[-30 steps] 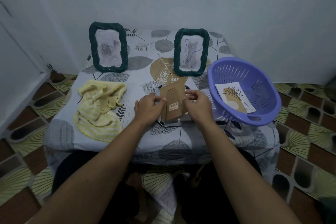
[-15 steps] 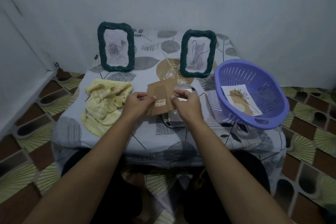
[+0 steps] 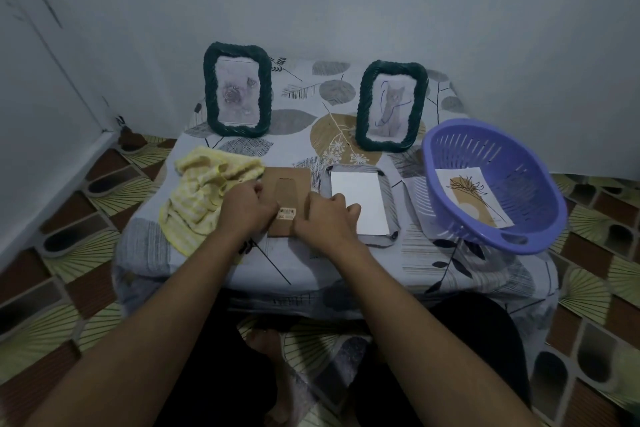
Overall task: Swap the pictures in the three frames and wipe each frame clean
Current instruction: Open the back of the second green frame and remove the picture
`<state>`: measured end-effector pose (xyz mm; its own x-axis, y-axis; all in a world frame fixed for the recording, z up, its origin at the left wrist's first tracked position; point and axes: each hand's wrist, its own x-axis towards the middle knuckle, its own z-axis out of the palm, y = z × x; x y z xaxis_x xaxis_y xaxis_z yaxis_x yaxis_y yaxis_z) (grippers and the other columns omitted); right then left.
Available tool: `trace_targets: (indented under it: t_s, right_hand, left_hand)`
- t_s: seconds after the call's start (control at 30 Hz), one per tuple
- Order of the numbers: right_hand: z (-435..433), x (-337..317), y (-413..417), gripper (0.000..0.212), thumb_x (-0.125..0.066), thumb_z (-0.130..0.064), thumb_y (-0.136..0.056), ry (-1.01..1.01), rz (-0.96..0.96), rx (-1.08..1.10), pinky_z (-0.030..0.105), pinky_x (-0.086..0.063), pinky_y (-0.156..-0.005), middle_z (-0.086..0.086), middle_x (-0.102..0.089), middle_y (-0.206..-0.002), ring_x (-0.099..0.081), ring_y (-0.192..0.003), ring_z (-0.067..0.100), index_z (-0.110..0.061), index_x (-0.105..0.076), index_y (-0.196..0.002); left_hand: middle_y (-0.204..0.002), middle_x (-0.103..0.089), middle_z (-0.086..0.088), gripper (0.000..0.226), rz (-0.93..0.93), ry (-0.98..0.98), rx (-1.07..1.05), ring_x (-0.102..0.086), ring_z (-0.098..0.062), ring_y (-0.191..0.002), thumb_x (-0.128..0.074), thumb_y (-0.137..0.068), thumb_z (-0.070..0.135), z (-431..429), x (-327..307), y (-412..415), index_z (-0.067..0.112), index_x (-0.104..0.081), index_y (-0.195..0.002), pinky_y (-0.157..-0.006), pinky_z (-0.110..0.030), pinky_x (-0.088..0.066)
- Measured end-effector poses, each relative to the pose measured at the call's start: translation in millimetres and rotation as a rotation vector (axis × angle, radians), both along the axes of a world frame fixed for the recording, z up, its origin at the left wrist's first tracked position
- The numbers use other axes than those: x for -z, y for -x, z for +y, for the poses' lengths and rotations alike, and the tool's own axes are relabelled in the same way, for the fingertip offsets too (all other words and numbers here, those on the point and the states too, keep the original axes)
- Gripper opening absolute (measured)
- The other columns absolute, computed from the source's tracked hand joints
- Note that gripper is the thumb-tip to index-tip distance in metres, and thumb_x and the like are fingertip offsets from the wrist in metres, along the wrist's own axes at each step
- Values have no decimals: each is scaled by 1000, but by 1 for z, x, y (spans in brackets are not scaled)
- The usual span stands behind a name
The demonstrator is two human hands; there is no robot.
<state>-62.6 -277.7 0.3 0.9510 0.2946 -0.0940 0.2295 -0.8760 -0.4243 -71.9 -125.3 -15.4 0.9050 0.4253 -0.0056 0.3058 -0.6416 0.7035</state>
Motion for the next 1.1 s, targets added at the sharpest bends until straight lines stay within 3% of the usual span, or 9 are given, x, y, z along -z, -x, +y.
trace_targets:
  t_s: [0.23,0.37,0.47,0.57,0.7,0.8,0.9,1.03,1.1]
  right_hand:
    - [-3,2,0,23,-45,-31,-94,136,-130,-60,46,-29,-91,11,-65,-107,-45,-113,31,-16,-62,-99]
    - [-6,0,-1,25,-44,-30,-95,98,-127,-78,46,-30,-93,9,-66,-106,-45,-115,31,-16,-63,-102]
    - [-16,-1,-3,30,-48,-31,-95,-39,-119,-69,45,-29,-96,4,-67,-116,-44,-120,28,-18,-66,-114]
    - [-33,-3,-10,32,-51,-28,-95,-169,-114,-10,42,-28,-97,2,-66,-121,-44,-123,25,-22,-65,-123]
    - [-63,0,-22,32,-52,-22,-92,-217,-128,76,41,-28,-100,2,-64,-124,-43,-125,27,-24,-67,-121]
    - [-88,7,-30,40,-46,-27,-87,-205,-165,135,41,-30,-103,3,-59,-133,-40,-127,28,-24,-66,-122]
    - [-108,16,-33,40,-47,-24,-94,-169,-184,170,46,-27,-109,3,-46,-147,-33,-134,25,-24,-59,-133]
    - [-123,27,-33,45,-41,-33,-101,-87,-125,145,52,-16,-115,2,-30,-158,-23,-143,25,-29,-45,-146]
    - [-124,29,-33,47,-39,-36,-102,-63,-111,123,54,-14,-116,1,-27,-160,-21,-145,25,-31,-42,-149]
  left_hand:
    - [-117,-69,-17,44,-7,-103,27,-62,-34,-110,-73,-85,24,-3,5,2,2,-65,-122,-91,-36,-48]
    - [-122,-67,-17,44,-4,-146,60,-62,-35,-113,-71,-83,19,-5,4,1,3,-63,-124,-95,-41,-49]
    - [-117,-67,-16,38,-48,-200,104,-62,-35,-109,-66,-81,15,-12,-2,-1,7,-65,-118,-90,-44,-51]
    - [-111,-68,-11,31,-111,-183,168,-61,-30,-104,-63,-81,11,-27,-9,-5,10,-69,-112,-87,-36,-49]
    - [-88,-66,-2,13,-154,-151,372,-61,-24,-91,-55,-77,16,-48,-15,-14,17,-66,-85,-79,-32,-47]
    - [-108,-67,-1,30,-87,-171,451,-57,-22,-105,-56,-82,32,-58,-9,-24,19,-70,-104,-94,-41,-46]
    - [-124,-62,-2,34,-41,-221,463,-50,-24,-119,-57,-89,41,-70,-5,-34,24,-68,-116,-102,-46,-40]
    - [-146,-44,-5,57,43,-382,440,-34,-29,-135,-50,-96,52,-84,-2,-46,23,-46,-145,-109,-46,-29]
    - [-149,-40,-8,66,92,-437,426,-32,-32,-136,-45,-96,59,-88,0,-51,21,-39,-149,-109,-48,-27]
